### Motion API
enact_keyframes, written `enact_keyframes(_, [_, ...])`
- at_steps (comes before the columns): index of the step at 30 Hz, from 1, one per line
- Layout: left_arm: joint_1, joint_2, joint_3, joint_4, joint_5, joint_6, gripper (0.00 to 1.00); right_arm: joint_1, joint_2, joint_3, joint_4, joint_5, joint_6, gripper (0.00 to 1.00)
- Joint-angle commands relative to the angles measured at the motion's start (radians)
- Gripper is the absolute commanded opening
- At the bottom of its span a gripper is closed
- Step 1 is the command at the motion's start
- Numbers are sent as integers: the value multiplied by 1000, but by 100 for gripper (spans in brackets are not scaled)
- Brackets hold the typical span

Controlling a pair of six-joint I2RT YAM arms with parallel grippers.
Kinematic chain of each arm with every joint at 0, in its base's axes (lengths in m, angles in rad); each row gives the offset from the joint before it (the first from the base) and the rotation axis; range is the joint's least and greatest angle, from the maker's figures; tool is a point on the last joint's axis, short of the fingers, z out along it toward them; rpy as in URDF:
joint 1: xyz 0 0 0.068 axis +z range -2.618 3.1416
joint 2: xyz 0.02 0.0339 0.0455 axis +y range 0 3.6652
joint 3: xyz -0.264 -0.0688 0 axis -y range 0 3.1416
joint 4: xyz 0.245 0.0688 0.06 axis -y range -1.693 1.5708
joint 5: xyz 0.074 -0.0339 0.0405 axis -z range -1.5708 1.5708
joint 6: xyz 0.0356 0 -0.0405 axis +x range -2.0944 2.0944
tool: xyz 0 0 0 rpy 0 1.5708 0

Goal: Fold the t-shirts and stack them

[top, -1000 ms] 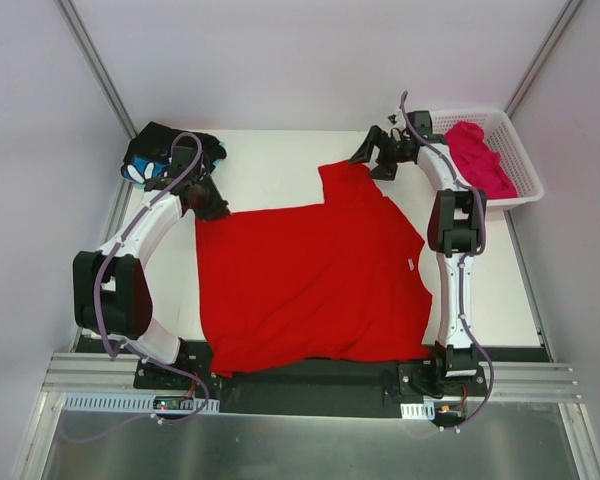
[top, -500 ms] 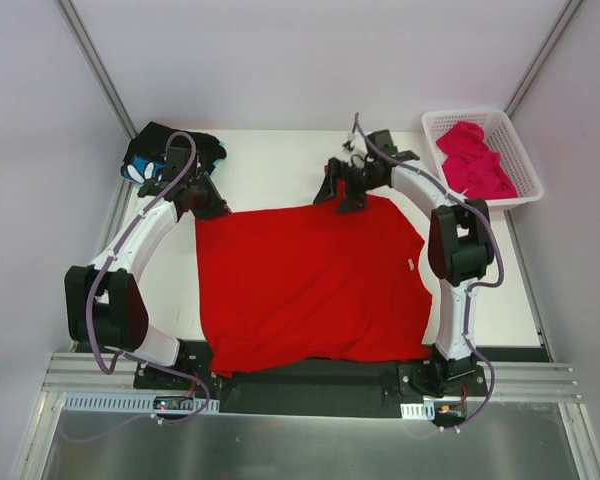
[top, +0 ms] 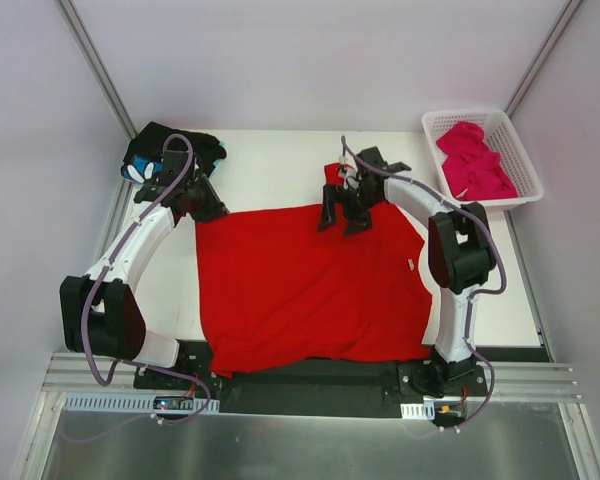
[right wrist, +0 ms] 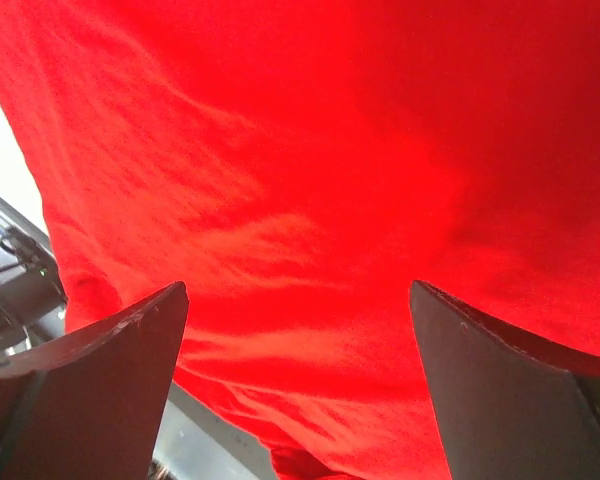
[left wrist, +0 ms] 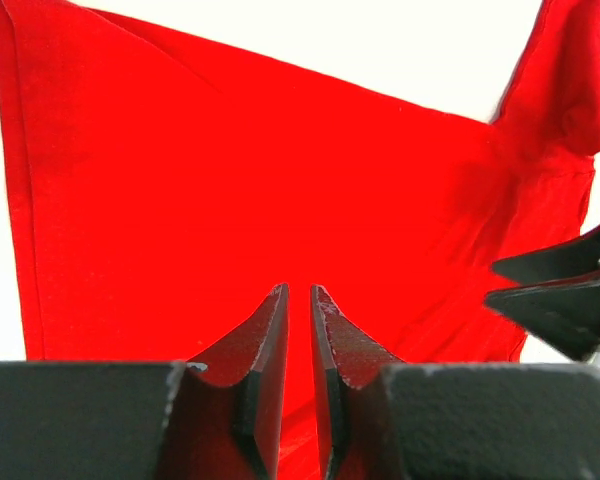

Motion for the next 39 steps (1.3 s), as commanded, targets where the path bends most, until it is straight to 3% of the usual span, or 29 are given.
enact_keyframes(1, [0, -34, -7, -12, 15, -5, 14, -43, -22, 319, -159, 121, -109, 96])
enact_keyframes(2, [0, -34, -7, -13, 15, -5, 14, -71, -5, 415, -198, 130, -111, 96])
enact_keyframes(11, [0, -17, 19, -15, 12, 12, 13, -233, 160, 643, -180, 35, -96, 96])
enact_keyframes(29, [0, 0, 57, -68, -13, 47, 13, -316, 476, 776, -65, -79, -36, 96])
enact_keyframes(39, [0, 8, 53, -73, 3, 39, 13, -299, 470, 761, 27, -134, 32, 97])
